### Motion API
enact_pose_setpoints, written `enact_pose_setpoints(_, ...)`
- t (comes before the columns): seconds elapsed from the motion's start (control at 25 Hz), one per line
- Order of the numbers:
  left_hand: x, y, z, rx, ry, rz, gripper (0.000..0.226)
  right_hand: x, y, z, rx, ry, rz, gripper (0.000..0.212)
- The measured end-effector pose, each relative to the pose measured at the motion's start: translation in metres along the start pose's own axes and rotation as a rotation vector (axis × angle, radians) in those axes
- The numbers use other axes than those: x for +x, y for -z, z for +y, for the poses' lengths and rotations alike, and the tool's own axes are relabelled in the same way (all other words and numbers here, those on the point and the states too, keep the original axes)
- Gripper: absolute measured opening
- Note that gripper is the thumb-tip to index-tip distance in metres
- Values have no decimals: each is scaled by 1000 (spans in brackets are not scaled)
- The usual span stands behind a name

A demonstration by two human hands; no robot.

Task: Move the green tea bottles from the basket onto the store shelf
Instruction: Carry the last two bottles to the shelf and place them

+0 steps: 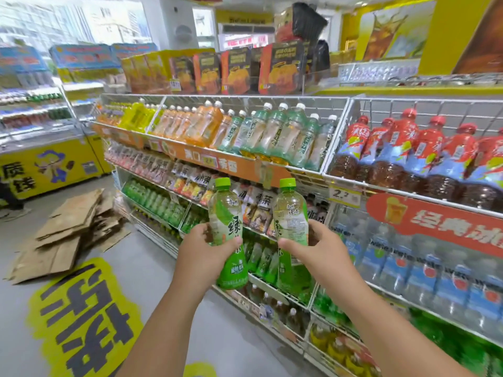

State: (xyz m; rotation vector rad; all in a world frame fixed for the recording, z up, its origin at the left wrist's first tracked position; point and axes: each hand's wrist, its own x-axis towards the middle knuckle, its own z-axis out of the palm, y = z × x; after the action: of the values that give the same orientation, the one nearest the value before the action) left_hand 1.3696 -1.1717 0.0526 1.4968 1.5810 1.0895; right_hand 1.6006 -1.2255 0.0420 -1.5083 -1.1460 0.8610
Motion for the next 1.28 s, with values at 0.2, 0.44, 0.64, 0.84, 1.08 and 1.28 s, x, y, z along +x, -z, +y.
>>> enact_pose_setpoints(0.2,104,19,-37,46,-65,-191,48,47,-78,1,-1,-54,175,70)
enact_pose_setpoints(0.44,202,32,-45,72,-128,-362,87,76,-139,-7,-44,-100,347,100)
enact_pose_setpoints(0.64,236,4,-51,63,-150,-486,75,94,-142,9,-31,-161,465,107)
enact_pose_setpoints(0.84,254,-37,-78,11,-47,-541,52,122,-138,42,-67,-218,455,100)
enact_pose_setpoints(1.08,272,-85,-154,0,71,-584,43,142,-166,115,-2,-362,425,50)
enact_pose_setpoints(1.28,301,-132,-251,2,186,-731,46,159,-211,208,75,-464,507,36)
